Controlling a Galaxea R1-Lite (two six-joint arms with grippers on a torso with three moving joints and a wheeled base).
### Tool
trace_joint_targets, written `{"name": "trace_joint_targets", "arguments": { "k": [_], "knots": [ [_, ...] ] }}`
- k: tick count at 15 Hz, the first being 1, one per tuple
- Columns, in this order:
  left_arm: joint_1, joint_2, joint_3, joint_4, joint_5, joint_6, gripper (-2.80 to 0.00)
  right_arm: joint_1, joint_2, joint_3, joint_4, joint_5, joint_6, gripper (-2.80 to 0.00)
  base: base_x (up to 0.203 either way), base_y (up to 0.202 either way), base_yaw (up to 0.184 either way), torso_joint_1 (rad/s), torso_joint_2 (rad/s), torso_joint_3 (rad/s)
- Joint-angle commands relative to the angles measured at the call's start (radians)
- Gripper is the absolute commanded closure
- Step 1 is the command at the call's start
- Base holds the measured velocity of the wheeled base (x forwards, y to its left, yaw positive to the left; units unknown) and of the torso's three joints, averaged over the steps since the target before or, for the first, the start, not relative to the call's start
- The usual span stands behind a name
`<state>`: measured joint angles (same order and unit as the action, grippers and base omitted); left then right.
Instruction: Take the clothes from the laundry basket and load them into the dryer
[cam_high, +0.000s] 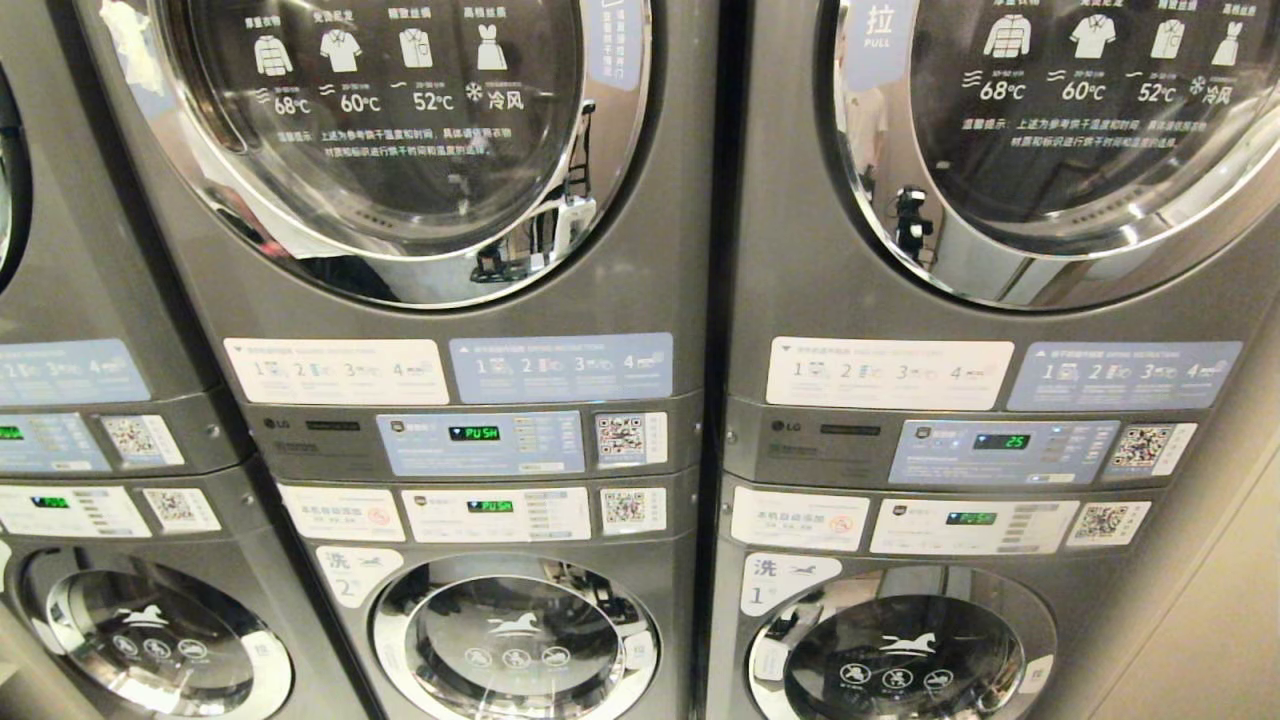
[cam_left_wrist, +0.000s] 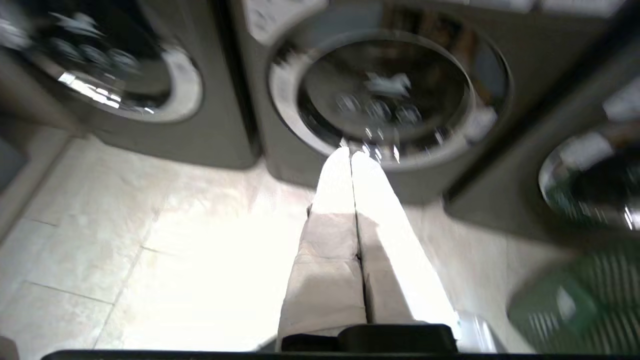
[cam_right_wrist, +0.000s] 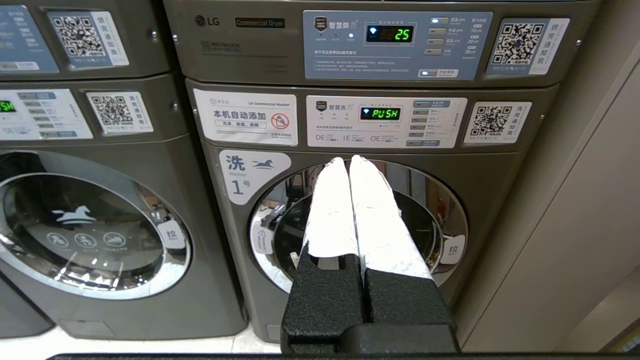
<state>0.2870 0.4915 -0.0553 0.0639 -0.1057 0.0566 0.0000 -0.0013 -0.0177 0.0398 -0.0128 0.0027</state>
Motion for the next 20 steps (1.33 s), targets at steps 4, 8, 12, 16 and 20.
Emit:
{"name": "trace_joint_targets", "arguments": {
  "k": [4,8,12,16,20],
  "knots": [
    [-0.465,-0.188,0.032,-0.085,0.075,0.05,0.0,0.0,0.0,0.001,-0.003,-0.001,0.008,0.0,0.0,0.0,0.0,0.0,0.0,0.0],
    [-0.448,-0.209,0.037,-0.134,0.227,0.088,0.0,0.0,0.0,0.004,-0.003,0.0,-0.002,0.0,0.0,0.0,0.0,0.0,0.0,0.0],
    [-0.445,-0.209,0.006,-0.072,0.365,0.081,0.0,0.0,0.0,0.002,-0.001,0.01,-0.046,0.0,0.0,0.0,0.0,0.0,0.0,0.0],
    [-0.316,-0.224,-0.014,0.01,0.291,0.083,0.0,0.0,0.0,0.002,-0.003,0.007,-0.041,0.0,0.0,0.0,0.0,0.0,0.0,0.0],
    [-0.269,-0.333,-0.021,0.039,0.22,0.084,0.0,0.0,0.0,0.013,-0.034,0.007,-0.038,0.0,0.0,0.0,0.0,0.0,0.0,0.0]
  ]
}}
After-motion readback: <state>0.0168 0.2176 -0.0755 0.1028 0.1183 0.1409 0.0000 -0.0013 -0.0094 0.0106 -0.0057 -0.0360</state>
